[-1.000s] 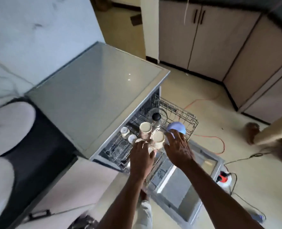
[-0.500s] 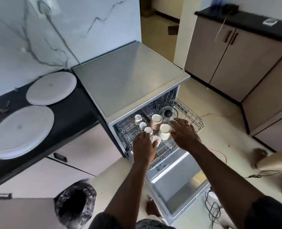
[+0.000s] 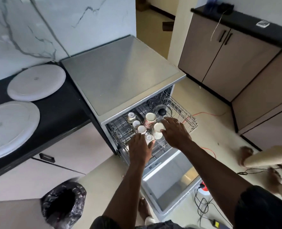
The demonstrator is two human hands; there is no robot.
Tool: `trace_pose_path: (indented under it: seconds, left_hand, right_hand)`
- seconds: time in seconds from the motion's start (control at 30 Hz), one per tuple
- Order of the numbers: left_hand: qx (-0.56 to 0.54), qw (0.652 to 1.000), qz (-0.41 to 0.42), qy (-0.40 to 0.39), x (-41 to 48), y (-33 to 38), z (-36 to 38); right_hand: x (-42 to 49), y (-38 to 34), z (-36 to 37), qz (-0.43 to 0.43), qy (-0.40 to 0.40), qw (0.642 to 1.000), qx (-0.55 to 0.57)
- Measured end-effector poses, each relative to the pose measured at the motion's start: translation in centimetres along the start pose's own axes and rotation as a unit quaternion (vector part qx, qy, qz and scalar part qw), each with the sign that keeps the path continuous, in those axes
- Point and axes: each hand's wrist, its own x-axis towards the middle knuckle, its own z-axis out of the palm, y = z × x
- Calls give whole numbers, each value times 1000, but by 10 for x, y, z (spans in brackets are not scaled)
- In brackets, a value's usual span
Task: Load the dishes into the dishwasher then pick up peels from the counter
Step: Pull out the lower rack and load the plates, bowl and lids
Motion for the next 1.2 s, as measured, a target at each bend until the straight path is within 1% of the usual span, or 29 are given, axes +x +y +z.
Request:
trace_pose_path:
  seconds: [0.1,0.27,0.33,0.5,0.53,0.63,0.77,0.87,1.0,1.1,1.2]
  left_hand:
    - [2,1000,-19,-24,-3,-6,2]
    - [20,999,-33,-14,-6,-8,6]
    - [30,999,-41,-9,-6,-3,7]
    - [52,995,-77,-38,-3,9,23]
    - [54,994,-80,-41,-3,12,25]
    - [46,992,-106,-60,-8,32,38]
    - [6,981,-159,-114,-19,56,68]
    - [-9,974,-181,-137,-28,70,100]
    - [-14,972,-204,-117,-27,79,147]
    - [-6,974,-209,-90,-30,78,175]
    - [-7,977,-201,-70,-30,75,189]
  right_hand:
    - [1,-3,9,-8,-4,1000,11]
    - [-2,4,17,-32,-11,999,13]
    - [3,14,21,-29,-23,999,23]
    - [18,53,40,-47,-37,997,41]
    - [21,62,44,-43,-52,997,37]
    - [29,96,57,-16,-137,990,31]
    - [26,152,80,-54,-163,983,61]
    - [23,192,99,-78,-193,978,27]
    - [27,228,131,-156,-150,976,11]
    - [37,234,145,-194,-123,973,30]
    - [47,234,154,-228,-68,970,48]
